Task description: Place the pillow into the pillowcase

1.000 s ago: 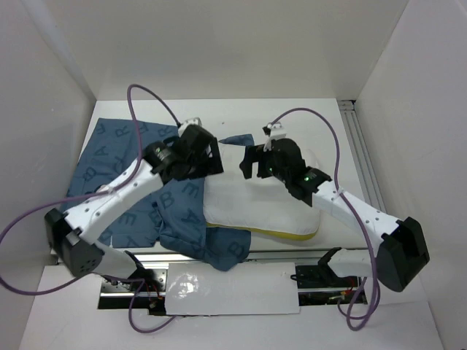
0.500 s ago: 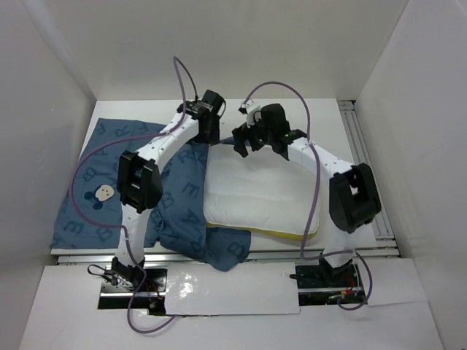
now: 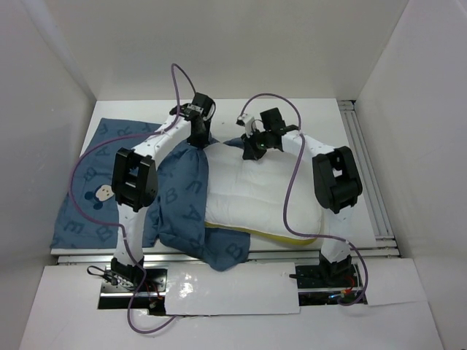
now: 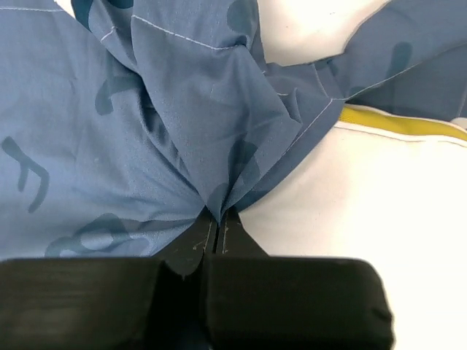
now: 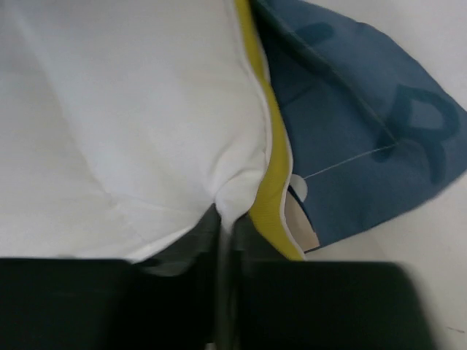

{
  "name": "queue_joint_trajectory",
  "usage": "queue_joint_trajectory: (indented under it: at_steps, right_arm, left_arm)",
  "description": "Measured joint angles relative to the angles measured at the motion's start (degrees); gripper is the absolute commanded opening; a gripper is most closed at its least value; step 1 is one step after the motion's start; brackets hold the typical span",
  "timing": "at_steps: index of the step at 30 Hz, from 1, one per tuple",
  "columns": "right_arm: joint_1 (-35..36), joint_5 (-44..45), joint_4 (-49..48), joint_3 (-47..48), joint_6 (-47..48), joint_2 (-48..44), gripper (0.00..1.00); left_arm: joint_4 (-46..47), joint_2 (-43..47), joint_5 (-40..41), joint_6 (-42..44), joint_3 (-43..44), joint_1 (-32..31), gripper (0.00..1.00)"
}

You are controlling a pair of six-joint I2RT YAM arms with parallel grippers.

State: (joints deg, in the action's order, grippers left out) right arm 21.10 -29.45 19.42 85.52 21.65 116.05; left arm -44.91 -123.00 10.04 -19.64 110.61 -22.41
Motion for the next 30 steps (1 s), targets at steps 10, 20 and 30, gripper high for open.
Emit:
queue_joint_trajectory:
  at_steps: [10,20,30]
  right_arm:
    - [1.31,1.29,-5.16,-7.02,-3.54,-6.82,0.0]
    - [6.64,3.37,-13.55,-13.57,-11.08,-18.62,0.0]
    - [5.84,5.49,-15.02,-15.58,-15.76,-18.08,0.0]
  left_arm:
    - [-2.32,0.44,0.46,1.33,5.42,-1.66,0.1]
    - [-2.23,2.8,5.14,1.46,7.76,-8.26,0.74]
    - [-2.1,3.41,8.61,-1.33,3.45,-8.72,0.55]
